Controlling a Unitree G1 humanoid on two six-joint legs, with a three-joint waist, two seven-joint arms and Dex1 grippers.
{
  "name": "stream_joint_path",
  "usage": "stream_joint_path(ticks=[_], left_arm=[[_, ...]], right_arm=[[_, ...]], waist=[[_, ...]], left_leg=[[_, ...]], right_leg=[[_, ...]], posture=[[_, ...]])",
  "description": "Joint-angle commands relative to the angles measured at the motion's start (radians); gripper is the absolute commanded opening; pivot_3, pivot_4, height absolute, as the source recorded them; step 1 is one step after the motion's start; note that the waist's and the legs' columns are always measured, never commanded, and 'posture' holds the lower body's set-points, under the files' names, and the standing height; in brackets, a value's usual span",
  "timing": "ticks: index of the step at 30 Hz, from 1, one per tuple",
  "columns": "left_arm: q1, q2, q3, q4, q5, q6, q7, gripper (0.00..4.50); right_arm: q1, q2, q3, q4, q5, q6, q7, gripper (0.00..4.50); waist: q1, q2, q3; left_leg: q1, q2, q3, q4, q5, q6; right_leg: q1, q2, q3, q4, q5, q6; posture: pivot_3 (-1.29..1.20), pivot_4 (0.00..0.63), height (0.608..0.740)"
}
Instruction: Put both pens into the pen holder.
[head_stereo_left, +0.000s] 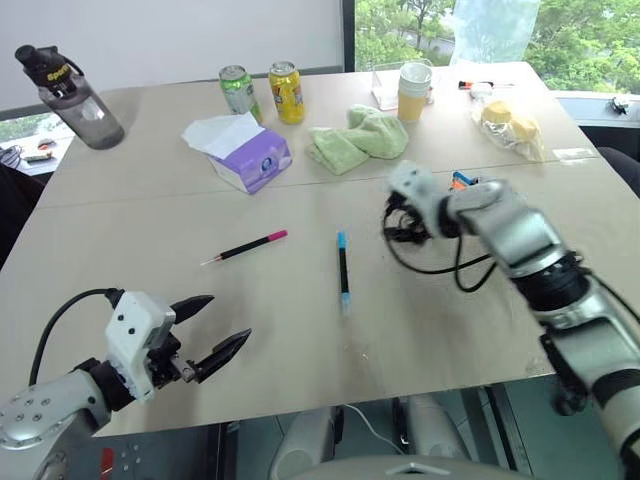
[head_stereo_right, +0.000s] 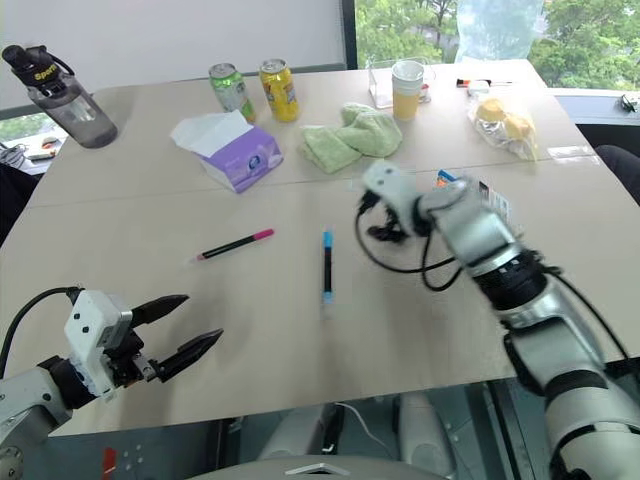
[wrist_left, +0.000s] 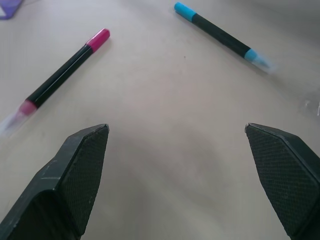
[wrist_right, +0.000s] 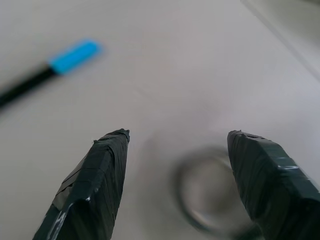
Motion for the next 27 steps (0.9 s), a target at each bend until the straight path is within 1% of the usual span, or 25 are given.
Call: stream_joint_path(ticks=[1,5,10,15,16,17,18,19,20,23,27], left_arm=[[-0.020,0.013,-0.008,-0.002,-0.009,-0.006,-0.006,4.50],[-0.049,0.026,-0.018,0.016,-0.006,-0.002,-0.013,4.50],[-0.056,0.035,-0.020,0.023,-0.007,-0.004,-0.020,4.50],[-0.063,0.038,-0.029,0.028,-0.005,-0.004,-0.020,4.50],[-0.065,0.038,-0.031,0.028,-0.004,-0.003,-0.019,4.50],[-0.066,0.039,-0.031,0.028,-0.005,-0.003,-0.019,4.50],[-0.067,0.039,-0.033,0.028,-0.004,-0.003,-0.018,4.50],[-0.068,0.040,-0.034,0.029,-0.004,-0.003,-0.018,4.50],[-0.069,0.041,-0.034,0.030,-0.003,-0.003,-0.019,4.50],[-0.076,0.045,-0.035,0.037,-0.001,-0.003,-0.022,4.50],[-0.085,0.049,-0.038,0.046,0.003,-0.005,-0.025,4.50]], right_arm=[[0.016,-0.032,-0.026,0.013,0.004,-0.032,0.015,3.35],[0.032,-0.005,-0.063,0.001,0.044,0.012,0.004,3.35],[0.029,0.021,-0.058,-0.043,0.056,0.040,-0.018,3.35],[0.077,0.016,-0.022,-0.071,0.065,0.047,-0.013,3.35],[0.088,0.013,-0.014,-0.072,0.067,0.049,-0.008,2.81],[0.096,0.010,-0.007,-0.071,0.066,0.048,-0.006,2.48],[0.103,0.006,0.000,-0.065,0.062,0.045,-0.008,2.26],[0.106,0.006,0.002,-0.056,0.060,0.045,-0.011,1.69],[0.107,0.008,-0.001,-0.045,0.060,0.047,-0.015,1.34],[0.104,0.011,-0.008,-0.018,0.051,0.027,-0.030,0.04],[0.069,0.036,-0.046,-0.017,0.061,0.008,-0.043,0.04]], waist=[[-0.004,0.000,0.000],[0.001,0.000,0.000],[0.003,0.000,0.000],[0.004,0.000,0.000],[0.005,0.000,0.000],[0.005,0.000,0.000],[0.005,0.000,0.000],[0.005,0.000,0.000],[0.004,0.000,0.000],[0.003,-0.001,-0.001],[0.002,-0.001,-0.001]], left_leg=[[0.000,0.000,0.000,0.000,0.000,0.000],[0.000,0.000,0.000,0.000,0.000,0.000],[-0.001,0.000,0.000,0.000,0.000,0.000],[-0.001,0.000,0.000,0.000,0.000,0.000],[-0.001,0.000,0.000,0.000,0.000,0.000],[-0.001,0.000,0.000,0.000,0.000,0.000],[-0.001,0.000,0.000,0.000,0.000,0.000],[-0.001,0.000,0.000,0.000,0.000,0.000],[0.000,0.000,0.000,0.000,0.000,0.000],[0.000,0.000,0.000,0.000,0.000,0.000],[0.000,0.000,0.000,0.001,0.000,0.000]], right_leg=[[0.000,0.000,0.001,0.000,0.000,0.000],[0.000,0.000,0.004,0.000,0.000,0.000],[0.000,0.000,0.003,-0.001,0.000,0.000],[0.000,0.000,0.003,-0.001,0.000,0.000],[0.000,0.000,0.003,-0.001,0.000,0.000],[0.000,0.000,0.003,-0.001,0.000,0.000],[0.000,0.000,0.003,-0.001,0.000,0.000],[0.000,0.000,0.003,-0.001,0.000,0.000],[0.000,0.000,0.003,-0.001,0.000,0.000],[0.000,0.000,0.004,-0.001,0.000,0.000],[0.001,0.000,0.003,-0.001,0.000,0.000]], posture=[[0.00,0.150,0.740],[0.00,0.150,0.740],[0.00,0.150,0.740],[0.00,0.150,0.740],[0.00,0.150,0.740],[0.00,0.150,0.740],[0.00,0.150,0.740],[0.00,0.150,0.740],[0.00,0.150,0.740],[0.00,0.150,0.740],[0.00,0.150,0.740]])
